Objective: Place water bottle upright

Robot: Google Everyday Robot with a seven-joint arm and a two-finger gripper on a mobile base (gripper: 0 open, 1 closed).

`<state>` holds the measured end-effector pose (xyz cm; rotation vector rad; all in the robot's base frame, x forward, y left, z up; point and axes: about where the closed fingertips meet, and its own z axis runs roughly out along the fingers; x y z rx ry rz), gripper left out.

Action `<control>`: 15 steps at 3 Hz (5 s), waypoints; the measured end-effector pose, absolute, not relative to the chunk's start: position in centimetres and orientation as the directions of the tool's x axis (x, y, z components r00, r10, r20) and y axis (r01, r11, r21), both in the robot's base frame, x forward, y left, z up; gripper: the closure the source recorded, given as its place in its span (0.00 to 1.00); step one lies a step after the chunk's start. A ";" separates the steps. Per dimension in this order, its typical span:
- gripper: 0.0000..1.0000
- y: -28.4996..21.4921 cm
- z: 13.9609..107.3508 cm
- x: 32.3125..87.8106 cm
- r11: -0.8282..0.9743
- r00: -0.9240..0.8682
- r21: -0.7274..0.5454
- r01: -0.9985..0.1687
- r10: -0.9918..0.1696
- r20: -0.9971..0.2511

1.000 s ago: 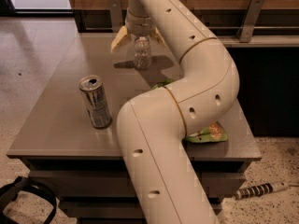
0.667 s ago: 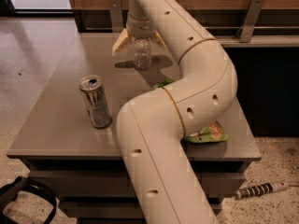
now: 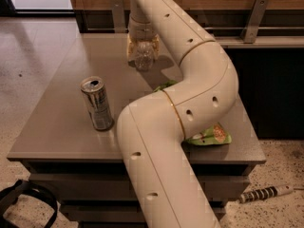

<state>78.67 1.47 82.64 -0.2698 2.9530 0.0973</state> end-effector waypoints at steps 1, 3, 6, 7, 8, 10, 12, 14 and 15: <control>0.62 1.8 82.3 79.4 0.981 -0.965 0.054 -0.187 -0.173 -0.199; 1.00 2.1 82.2 79.9 0.980 -0.962 0.058 -0.188 -0.172 -0.213; 1.00 -0.6 85.9 80.4 0.985 -0.943 0.021 -0.170 -0.156 -0.294; 1.00 -2.1 87.7 80.5 0.983 -0.926 0.046 -0.179 -0.153 -0.344; 1.00 -3.8 89.4 81.1 0.955 -0.882 0.135 -0.262 -0.180 -0.436; 1.00 -6.5 90.9 81.3 0.860 -0.763 0.226 -0.458 -0.251 -0.596; 1.00 -7.8 91.2 81.1 0.801 -0.685 0.229 -0.553 -0.280 -0.673; 1.00 -7.9 91.7 80.9 0.725 -0.552 0.170 -0.667 -0.328 -0.767; 1.00 -7.2 91.9 80.6 0.687 -0.465 0.099 -0.720 -0.372 -0.803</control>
Offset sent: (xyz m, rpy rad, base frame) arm 0.0060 0.0032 -0.0027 0.0080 -0.0169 0.0004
